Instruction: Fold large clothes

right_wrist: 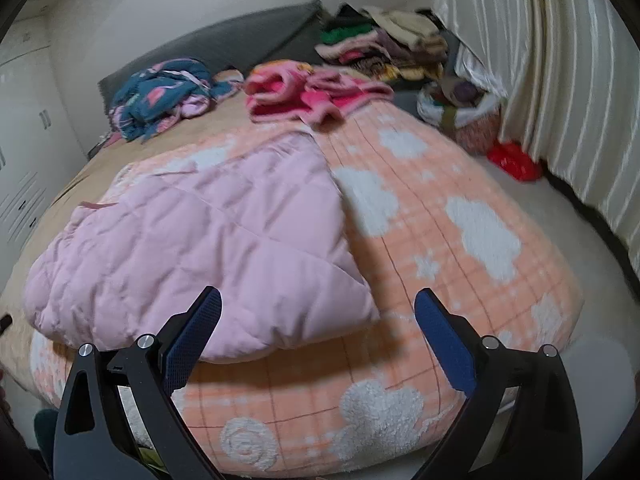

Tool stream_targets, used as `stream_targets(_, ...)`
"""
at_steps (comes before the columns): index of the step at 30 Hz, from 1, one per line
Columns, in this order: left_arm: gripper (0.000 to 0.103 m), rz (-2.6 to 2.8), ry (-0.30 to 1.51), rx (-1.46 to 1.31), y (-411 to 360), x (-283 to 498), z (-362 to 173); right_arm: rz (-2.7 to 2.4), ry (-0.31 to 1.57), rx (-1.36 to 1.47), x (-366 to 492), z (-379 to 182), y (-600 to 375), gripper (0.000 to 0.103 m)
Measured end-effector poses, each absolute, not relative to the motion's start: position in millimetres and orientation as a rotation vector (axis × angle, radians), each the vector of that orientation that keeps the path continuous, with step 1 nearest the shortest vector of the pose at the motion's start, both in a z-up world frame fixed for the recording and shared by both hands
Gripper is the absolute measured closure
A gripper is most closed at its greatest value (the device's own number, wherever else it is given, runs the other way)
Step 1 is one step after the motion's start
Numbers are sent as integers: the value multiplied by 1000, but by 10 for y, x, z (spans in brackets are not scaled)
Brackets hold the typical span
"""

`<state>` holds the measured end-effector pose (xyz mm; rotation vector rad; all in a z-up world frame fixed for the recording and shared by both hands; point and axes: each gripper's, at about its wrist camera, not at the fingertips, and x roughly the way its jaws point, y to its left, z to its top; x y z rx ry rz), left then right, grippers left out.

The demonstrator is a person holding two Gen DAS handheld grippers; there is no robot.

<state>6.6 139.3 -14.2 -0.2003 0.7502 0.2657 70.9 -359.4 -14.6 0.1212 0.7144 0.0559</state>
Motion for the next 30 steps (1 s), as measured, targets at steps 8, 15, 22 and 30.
stream_targets(8, 9, 210, 683, -178, 1102, 2, 192, 173, 603, 56, 463, 273, -3163, 4)
stream_targets(15, 9, 146, 647, -145, 742, -57, 346, 292, 550, 36, 231, 495, -2769, 4)
stream_targets(22, 9, 107, 628, -112, 497, -94, 362, 370, 516, 29, 53, 572, -2512, 4)
stream_targets(30, 9, 72, 639, -85, 296, -186, 240, 406, 521, 72, -151, 437, -2367, 4)
